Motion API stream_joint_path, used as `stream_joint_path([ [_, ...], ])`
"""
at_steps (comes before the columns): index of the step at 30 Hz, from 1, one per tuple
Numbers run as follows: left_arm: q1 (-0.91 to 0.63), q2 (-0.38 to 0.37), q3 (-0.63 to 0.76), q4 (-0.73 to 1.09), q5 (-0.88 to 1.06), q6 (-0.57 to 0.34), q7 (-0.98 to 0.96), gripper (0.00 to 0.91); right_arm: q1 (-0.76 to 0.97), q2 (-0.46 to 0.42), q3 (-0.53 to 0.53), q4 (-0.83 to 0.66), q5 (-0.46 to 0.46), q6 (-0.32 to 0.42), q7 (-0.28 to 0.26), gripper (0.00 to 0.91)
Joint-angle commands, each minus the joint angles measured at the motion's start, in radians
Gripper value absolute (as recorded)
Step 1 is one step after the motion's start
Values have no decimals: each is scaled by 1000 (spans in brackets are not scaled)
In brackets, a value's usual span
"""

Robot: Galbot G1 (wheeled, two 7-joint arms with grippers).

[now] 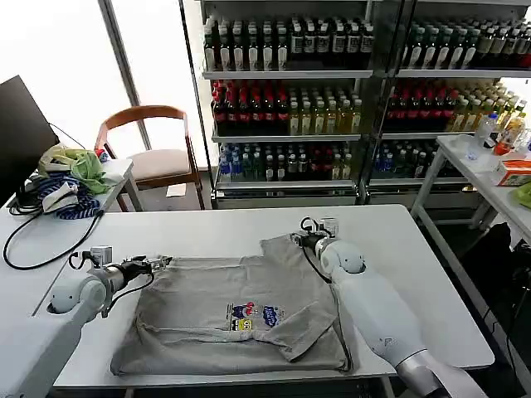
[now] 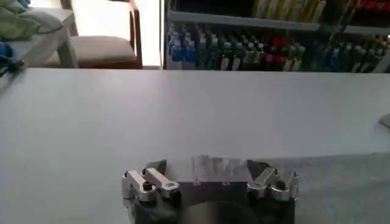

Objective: Fold and organize the clothes.

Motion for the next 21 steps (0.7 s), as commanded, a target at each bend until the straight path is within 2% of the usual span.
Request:
stream_joint_path([
  [1, -8, -17, 10, 23, -1, 2, 4, 715, 3, 3, -7, -21, -1, 0, -4, 0],
  [2, -10, -18, 10, 26, -3, 1, 7, 665, 3, 3, -7, -19, -1, 0, -5, 0],
  [3, -11, -19, 10, 27, -6, 1, 7, 494, 3, 3, -6, -17, -1, 0, -5, 0],
  [7, -13, -21, 12, 29, -8, -1, 11, 30, 5, 0, -8, -7, 4, 0, -5, 0],
  [9, -12, -20, 13, 29, -9, -2, 16, 0, 5, 0, -9, -4, 4, 0, -4, 0],
  [21, 19, -6, 0, 17, -7, -11, 30, 0, 6, 4, -5, -7, 1, 1, -4, 0],
])
